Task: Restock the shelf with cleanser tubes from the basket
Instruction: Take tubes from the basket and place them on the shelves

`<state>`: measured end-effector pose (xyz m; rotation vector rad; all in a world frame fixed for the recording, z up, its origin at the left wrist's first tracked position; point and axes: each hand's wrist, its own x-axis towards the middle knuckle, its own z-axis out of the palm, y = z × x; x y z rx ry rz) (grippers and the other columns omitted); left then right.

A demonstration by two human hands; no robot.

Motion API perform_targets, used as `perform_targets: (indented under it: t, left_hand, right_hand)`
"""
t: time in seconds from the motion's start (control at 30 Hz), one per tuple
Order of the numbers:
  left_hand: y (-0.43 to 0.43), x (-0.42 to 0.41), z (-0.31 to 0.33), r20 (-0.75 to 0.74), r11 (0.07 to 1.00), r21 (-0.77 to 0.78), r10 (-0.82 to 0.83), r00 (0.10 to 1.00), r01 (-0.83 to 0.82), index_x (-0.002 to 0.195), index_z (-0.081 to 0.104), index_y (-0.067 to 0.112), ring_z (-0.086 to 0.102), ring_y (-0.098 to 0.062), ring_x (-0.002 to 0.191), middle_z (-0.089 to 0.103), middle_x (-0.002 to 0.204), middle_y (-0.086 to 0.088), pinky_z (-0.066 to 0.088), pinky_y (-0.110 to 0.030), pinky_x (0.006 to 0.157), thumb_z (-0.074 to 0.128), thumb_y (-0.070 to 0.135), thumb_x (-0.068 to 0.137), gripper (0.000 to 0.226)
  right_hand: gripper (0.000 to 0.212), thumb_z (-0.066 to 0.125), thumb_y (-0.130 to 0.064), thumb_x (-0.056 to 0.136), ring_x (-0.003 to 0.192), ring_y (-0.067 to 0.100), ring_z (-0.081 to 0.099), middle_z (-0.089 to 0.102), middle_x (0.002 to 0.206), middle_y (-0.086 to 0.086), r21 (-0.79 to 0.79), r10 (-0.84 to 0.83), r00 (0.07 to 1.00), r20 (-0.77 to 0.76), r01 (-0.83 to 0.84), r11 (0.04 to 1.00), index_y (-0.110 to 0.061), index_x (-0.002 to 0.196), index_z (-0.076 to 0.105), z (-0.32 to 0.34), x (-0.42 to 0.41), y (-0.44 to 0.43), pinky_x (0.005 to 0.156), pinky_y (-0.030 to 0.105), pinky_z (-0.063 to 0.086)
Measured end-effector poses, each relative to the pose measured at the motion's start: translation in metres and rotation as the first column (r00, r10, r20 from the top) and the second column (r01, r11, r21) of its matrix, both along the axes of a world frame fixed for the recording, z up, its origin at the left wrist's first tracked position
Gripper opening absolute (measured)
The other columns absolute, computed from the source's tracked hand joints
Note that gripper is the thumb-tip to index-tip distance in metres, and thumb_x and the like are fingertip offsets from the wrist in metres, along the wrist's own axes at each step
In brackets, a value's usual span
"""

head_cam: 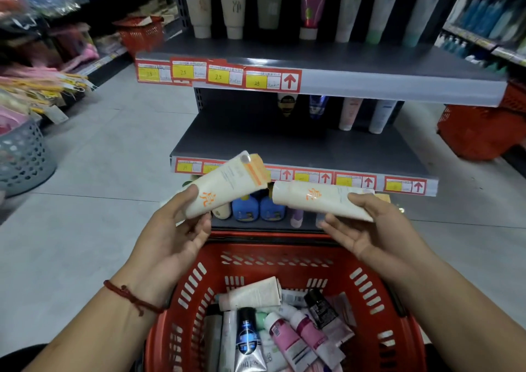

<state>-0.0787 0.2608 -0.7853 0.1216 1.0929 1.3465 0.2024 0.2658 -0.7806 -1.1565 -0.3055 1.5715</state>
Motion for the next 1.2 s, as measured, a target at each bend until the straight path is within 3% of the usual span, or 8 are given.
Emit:
perform_targets:
  t: [0.17,0.33,0.53,0.8,0.93,1.07,1.13,1.2]
  left_hand:
    - [0.002,0.003,-0.002,0.133,0.996,0.075,-0.049,0.990,0.039,0.125,0.066,0.008,0.074,-0.023,0.087,0.076,0.108,-0.018,0.061,-0.029,0.082,0.073,0.020,0.087,0.040]
    - [0.000,0.007,-0.002,0.063,0.980,0.115,-0.168,0.984,0.160,0.126,0.066,0.009,0.067,-0.018,0.079,0.074,0.104,-0.013,0.059,-0.025,0.068,0.072,0.029,0.085,0.046]
    - [-0.001,0.013,0.001,0.085,0.989,0.072,-0.132,0.988,0.126,0.127,0.065,0.009,0.059,-0.016,0.075,0.069,0.106,-0.014,0.047,-0.024,0.070,0.075,0.026,0.083,0.048]
    - [-0.006,0.016,0.001,0.144,0.976,0.111,-0.203,0.969,0.187,0.134,0.054,-0.001,0.069,-0.033,0.092,0.065,0.119,-0.027,0.063,-0.036,0.076,0.074,0.008,0.077,0.061]
    - [-0.006,0.019,-0.001,0.112,0.965,0.121,-0.247,0.963,0.233,0.134,0.055,-0.001,0.067,-0.033,0.096,0.065,0.124,-0.027,0.063,-0.036,0.079,0.071,0.010,0.080,0.058]
    - [-0.006,0.020,-0.004,0.084,0.953,0.130,-0.285,0.955,0.273,0.135,0.056,0.000,0.069,-0.033,0.097,0.069,0.120,-0.024,0.064,-0.034,0.073,0.070,0.012,0.082,0.056]
    - [-0.006,0.020,-0.005,0.065,0.947,0.137,-0.301,0.951,0.290,0.135,0.056,0.002,0.069,-0.032,0.098,0.070,0.117,-0.022,0.064,-0.034,0.075,0.070,0.013,0.081,0.056]
    - [-0.007,0.022,-0.004,0.034,0.940,0.153,-0.313,0.949,0.304,0.135,0.056,0.002,0.068,-0.032,0.100,0.069,0.120,-0.023,0.064,-0.034,0.076,0.070,0.013,0.081,0.056]
  right_hand:
    - [0.028,0.055,-0.003,0.096,0.084,0.041,0.076,0.072,0.110,0.030,0.008,-0.014,0.994,-0.110,0.015,1.000,0.000,0.123,0.059,0.002,0.000,-0.003,0.070,0.052,0.063]
    - [0.033,0.045,0.001,0.096,0.102,0.053,0.069,0.067,0.117,0.036,0.096,0.067,0.983,-0.169,-0.051,0.994,0.000,0.127,0.054,0.008,0.000,-0.007,0.081,0.060,0.058]
    - [0.031,0.052,-0.003,0.092,0.099,0.044,0.073,0.070,0.117,0.029,0.121,0.105,0.989,-0.107,-0.092,0.988,-0.004,0.121,0.060,0.009,-0.002,-0.010,0.081,0.056,0.059]
    - [0.015,0.056,-0.019,0.098,0.107,0.030,0.073,0.076,0.103,0.010,0.240,-0.022,1.000,0.013,0.018,0.970,-0.015,0.111,0.063,0.011,0.004,0.003,0.086,0.048,0.060]
    - [0.028,0.052,-0.022,0.101,0.089,0.027,0.076,0.075,0.109,0.015,0.158,-0.017,0.999,-0.044,0.024,0.987,-0.011,0.125,0.061,0.005,-0.001,0.004,0.076,0.049,0.063]
    - [0.027,0.057,-0.031,0.102,0.077,0.033,0.076,0.074,0.095,0.021,-0.040,0.112,0.994,-0.017,-0.112,0.993,-0.008,0.111,0.065,0.003,-0.008,-0.003,0.056,0.044,0.063]
    - [0.020,0.057,-0.023,0.101,0.069,0.030,0.071,0.068,0.090,0.021,-0.064,0.174,0.983,-0.055,-0.177,0.982,-0.005,0.104,0.065,0.006,-0.004,-0.003,0.056,0.043,0.062]
    - [0.027,0.055,-0.007,0.094,0.074,0.034,0.070,0.066,0.101,0.025,-0.030,0.220,0.969,-0.116,-0.225,0.974,-0.003,0.121,0.057,0.011,-0.002,-0.004,0.062,0.047,0.061]
